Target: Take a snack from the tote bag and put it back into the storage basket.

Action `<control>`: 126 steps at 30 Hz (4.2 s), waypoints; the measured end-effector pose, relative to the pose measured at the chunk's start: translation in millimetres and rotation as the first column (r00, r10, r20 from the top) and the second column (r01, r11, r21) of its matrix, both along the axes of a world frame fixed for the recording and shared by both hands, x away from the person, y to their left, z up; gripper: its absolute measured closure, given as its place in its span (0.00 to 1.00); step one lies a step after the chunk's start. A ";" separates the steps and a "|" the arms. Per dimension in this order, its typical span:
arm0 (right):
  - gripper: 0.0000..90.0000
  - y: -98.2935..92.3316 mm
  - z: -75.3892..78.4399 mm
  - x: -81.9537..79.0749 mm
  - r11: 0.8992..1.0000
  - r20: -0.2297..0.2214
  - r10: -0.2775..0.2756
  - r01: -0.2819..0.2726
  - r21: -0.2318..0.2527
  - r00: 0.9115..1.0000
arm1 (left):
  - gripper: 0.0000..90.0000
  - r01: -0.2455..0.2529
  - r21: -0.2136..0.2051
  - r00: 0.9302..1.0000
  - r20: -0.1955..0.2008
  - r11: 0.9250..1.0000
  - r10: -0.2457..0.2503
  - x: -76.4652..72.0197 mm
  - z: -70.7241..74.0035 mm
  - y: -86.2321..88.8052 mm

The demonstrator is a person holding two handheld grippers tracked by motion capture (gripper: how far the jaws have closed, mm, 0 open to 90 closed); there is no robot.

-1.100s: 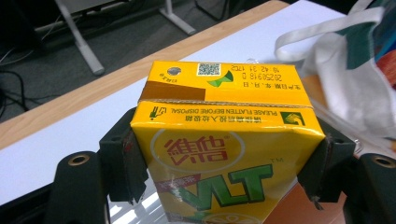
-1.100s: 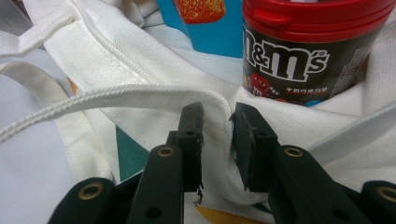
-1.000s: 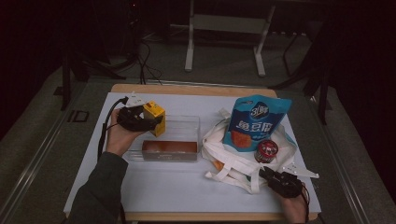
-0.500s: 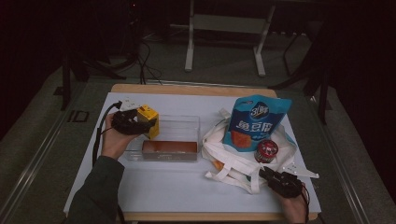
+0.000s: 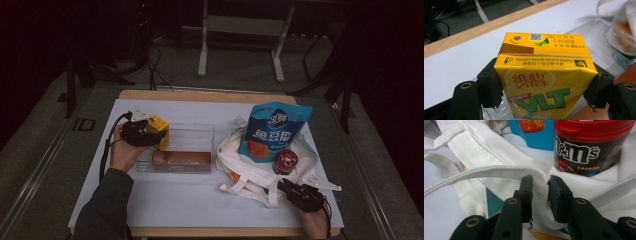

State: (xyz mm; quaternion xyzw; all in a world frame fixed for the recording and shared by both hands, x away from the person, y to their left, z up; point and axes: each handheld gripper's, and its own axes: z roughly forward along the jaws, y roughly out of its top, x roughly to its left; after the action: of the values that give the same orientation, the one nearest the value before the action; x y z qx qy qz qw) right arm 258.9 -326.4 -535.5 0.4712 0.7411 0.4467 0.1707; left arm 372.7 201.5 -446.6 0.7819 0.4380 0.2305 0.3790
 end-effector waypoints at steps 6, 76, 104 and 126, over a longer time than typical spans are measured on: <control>0.81 0.0 0.0 0.0 1.000 0.000 0.000 0.000 0.000 1.000 | 0.32 -0.014 0.016 1.000 -0.011 1.000 0.014 -0.3 -5.6 -0.8; 0.81 0.1 0.0 -0.1 1.000 0.000 -0.001 0.001 0.000 1.000 | 0.29 -0.100 0.059 0.990 -0.095 0.993 0.105 -31.7 -18.6 3.9; 0.80 0.3 0.1 -0.3 1.000 -0.001 0.000 0.000 0.001 1.000 | 0.24 -0.102 0.034 0.992 -0.076 0.994 0.104 -31.2 -19.5 3.4; 0.80 0.3 0.1 -0.4 1.000 -0.001 -0.001 0.001 0.000 1.000 | 0.28 -0.089 0.005 0.992 -0.084 0.996 0.089 -54.7 -25.5 8.4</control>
State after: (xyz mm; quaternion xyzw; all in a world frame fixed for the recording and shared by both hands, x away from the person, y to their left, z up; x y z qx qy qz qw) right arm 258.6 -326.1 -535.4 0.4718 0.7410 0.4464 0.1705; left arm 318.0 210.0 -472.1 0.7710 0.4878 0.2143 0.3490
